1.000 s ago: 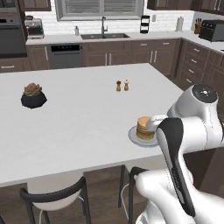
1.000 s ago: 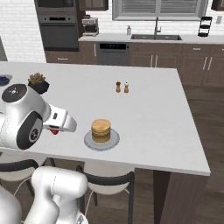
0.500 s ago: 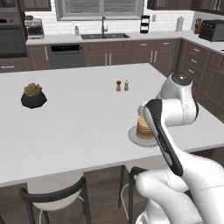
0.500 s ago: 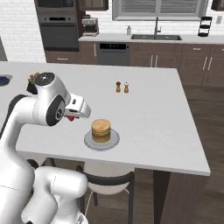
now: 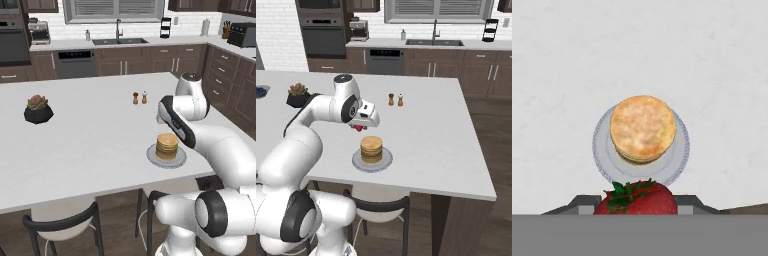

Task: Take the strawberry from the fridge and place it on top of the pancake, located on the dining counter.

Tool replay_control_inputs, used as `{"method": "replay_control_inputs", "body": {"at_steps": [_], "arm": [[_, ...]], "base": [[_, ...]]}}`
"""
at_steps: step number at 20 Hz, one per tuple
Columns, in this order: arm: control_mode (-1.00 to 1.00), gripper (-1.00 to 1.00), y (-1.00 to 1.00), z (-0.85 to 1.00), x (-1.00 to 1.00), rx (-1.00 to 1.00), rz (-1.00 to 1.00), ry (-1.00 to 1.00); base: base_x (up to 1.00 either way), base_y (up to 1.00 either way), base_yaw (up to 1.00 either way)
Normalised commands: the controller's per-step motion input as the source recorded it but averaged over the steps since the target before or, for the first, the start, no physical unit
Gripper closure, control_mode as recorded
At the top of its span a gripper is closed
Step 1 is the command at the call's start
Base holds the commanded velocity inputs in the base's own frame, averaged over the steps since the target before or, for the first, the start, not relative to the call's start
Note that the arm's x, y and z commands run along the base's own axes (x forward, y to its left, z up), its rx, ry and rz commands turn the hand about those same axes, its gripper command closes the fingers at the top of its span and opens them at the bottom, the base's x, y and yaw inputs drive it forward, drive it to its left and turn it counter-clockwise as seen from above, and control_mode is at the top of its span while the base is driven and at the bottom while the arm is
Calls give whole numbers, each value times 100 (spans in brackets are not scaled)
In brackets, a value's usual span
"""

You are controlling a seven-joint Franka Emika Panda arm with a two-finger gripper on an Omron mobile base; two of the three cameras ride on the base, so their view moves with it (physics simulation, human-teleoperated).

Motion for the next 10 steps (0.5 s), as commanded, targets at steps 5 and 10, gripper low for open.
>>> {"method": "replay_control_inputs", "body": {"at_steps": [5,10], "arm": [[-100,100,0,-51,75,0,-1,0],[-100,100,-9,-40,11,0,0,-7]], "base": [[0,0,0],[0,0,0]]}}
